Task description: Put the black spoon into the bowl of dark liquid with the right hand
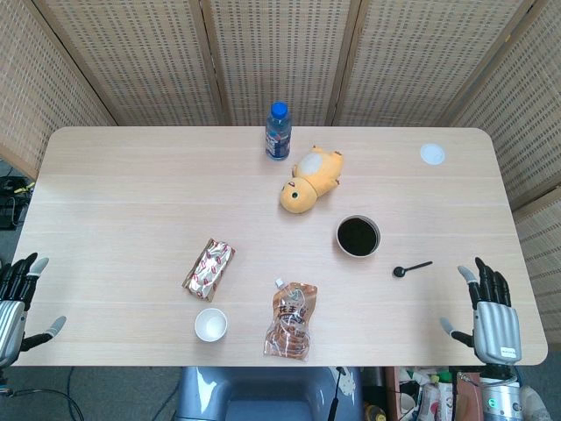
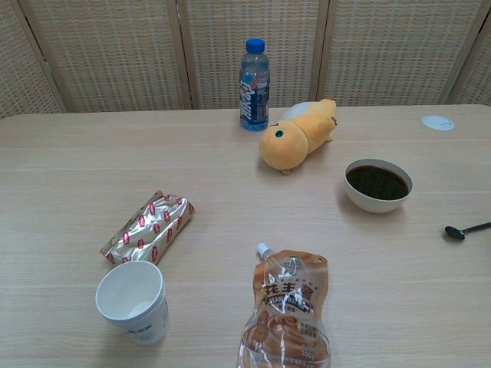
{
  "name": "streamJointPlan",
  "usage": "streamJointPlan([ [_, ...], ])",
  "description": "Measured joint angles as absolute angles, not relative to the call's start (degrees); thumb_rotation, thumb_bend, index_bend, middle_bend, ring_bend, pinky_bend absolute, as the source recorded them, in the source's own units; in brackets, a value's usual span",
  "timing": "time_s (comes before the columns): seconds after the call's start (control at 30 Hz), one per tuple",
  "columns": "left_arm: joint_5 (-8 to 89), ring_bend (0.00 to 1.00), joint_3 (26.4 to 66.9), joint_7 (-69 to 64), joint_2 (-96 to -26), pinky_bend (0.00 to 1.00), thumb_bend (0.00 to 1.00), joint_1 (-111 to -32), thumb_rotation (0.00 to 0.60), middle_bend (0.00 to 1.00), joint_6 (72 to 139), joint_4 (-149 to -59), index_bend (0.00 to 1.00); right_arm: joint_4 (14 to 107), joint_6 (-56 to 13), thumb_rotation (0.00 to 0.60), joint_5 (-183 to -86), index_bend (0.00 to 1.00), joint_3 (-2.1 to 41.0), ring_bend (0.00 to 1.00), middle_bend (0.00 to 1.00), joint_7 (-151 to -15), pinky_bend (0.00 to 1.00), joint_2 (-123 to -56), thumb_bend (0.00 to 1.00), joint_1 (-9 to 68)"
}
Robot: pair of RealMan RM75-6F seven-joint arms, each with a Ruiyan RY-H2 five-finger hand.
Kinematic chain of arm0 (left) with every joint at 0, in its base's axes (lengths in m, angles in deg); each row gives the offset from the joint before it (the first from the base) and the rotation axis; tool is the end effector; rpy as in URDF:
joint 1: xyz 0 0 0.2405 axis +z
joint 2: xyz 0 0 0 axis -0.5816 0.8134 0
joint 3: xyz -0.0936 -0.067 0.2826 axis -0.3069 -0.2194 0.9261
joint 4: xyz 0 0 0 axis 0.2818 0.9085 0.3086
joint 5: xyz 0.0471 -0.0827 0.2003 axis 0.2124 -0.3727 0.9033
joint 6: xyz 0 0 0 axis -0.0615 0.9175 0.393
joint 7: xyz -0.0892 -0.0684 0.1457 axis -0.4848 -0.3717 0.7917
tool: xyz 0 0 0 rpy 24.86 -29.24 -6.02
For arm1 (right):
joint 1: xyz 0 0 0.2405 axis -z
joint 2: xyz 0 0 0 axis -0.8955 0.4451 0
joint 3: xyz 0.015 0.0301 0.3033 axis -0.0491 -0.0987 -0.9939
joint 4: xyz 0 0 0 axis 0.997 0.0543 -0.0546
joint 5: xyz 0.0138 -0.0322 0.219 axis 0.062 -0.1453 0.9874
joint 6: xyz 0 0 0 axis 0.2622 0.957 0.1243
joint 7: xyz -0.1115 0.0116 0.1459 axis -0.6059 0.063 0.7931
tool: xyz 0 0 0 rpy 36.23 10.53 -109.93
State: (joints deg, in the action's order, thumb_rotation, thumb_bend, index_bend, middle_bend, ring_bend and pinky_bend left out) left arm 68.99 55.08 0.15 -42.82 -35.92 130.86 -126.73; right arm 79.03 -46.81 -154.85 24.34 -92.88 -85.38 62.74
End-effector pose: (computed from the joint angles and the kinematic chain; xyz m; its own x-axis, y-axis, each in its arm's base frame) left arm -0.3530 0.1854 0.1595 0.3909 0.0100 0.9204 0.9204 0.0050 -0.3909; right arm -0.3470 -0.2078 0.0977 0.2791 0.0678 0.9579 -0.9555 0.1186 0.2700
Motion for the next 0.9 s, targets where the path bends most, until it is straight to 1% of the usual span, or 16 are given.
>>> streamJointPlan([
  [0.27,68.81,0.00,54.97,0.16,-42.75,0.00,0.23,-35.91,0.600,0.00,130.82,-126.71,0.01,79.11,-46.29,0.600,-154.78,0.17,24.25,0.00,0.08,-93.06,0.03,-85.49,0.22,62.44],
  [0.37,68.80,0.00,54.94,0.17,-42.68,0.00,0.23,-35.81,0.600,0.00,131.01,-126.72,0.01,79.19,-45.93,0.600,-154.76,0.17,24.26,0.00,0.11,-92.82,0.03,-85.42,0.22,62.28],
  [0.43,68.80,0.00,54.93,0.16,-42.61,0.00,0.23,-35.76,0.600,0.00,131.08,-126.74,0.01,79.32,-45.69,0.600,-154.76,0.17,24.22,0.04,0.15,-92.53,0.06,-85.24,0.22,62.15],
  [0.53,68.75,0.00,54.80,0.31,-42.51,0.00,0.23,-35.84,0.600,0.00,131.06,-126.85,0.01,79.69,-45.11,0.600,-154.75,0.17,23.99,0.13,0.23,-92.00,0.19,-84.64,0.22,61.77],
  [0.63,68.81,0.00,54.70,0.54,-42.40,0.00,0.23,-35.97,0.600,0.00,130.99,-127.01,0.01,80.12,-43.91,0.600,-154.53,0.17,23.63,0.26,0.32,-91.46,0.35,-83.85,0.22,61.11],
  [0.7,68.95,0.00,54.62,0.79,-42.30,0.00,0.23,-36.09,0.600,0.00,130.99,-127.17,0.01,80.52,-42.49,0.600,-154.29,0.17,23.42,0.38,0.41,-90.76,0.48,-83.15,0.23,60.44],
  [0.73,68.99,0.00,54.59,0.88,-42.24,0.00,0.23,-36.13,0.600,0.00,130.99,-127.24,0.01,80.74,-41.67,0.600,-154.16,0.17,23.35,0.42,0.44,-90.28,0.52,-82.77,0.23,60.09],
  [0.8,69.01,0.00,54.53,1.10,-42.12,0.00,0.23,-36.18,0.600,0.00,130.98,-127.36,0.01,81.28,-39.27,0.600,-153.82,0.17,23.17,0.54,0.53,-88.95,0.62,-81.62,0.27,59.08],
  [0.83,69.00,0.00,54.49,1.22,-42.06,0.00,0.23,-36.21,0.600,0.00,130.97,-127.42,0.01,81.48,-38.06,0.600,-153.67,0.17,23.08,0.58,0.56,-88.37,0.65,-81.06,0.29,58.56],
  [0.9,68.95,0.00,54.39,1.53,-41.91,0.00,0.23,-36.28,0.600,0.00,130.96,-127.61,0.01,81.90,-34.98,0.600,-153.31,0.17,22.85,0.70,0.64,-86.92,0.74,-79.69,0.37,57.13],
])
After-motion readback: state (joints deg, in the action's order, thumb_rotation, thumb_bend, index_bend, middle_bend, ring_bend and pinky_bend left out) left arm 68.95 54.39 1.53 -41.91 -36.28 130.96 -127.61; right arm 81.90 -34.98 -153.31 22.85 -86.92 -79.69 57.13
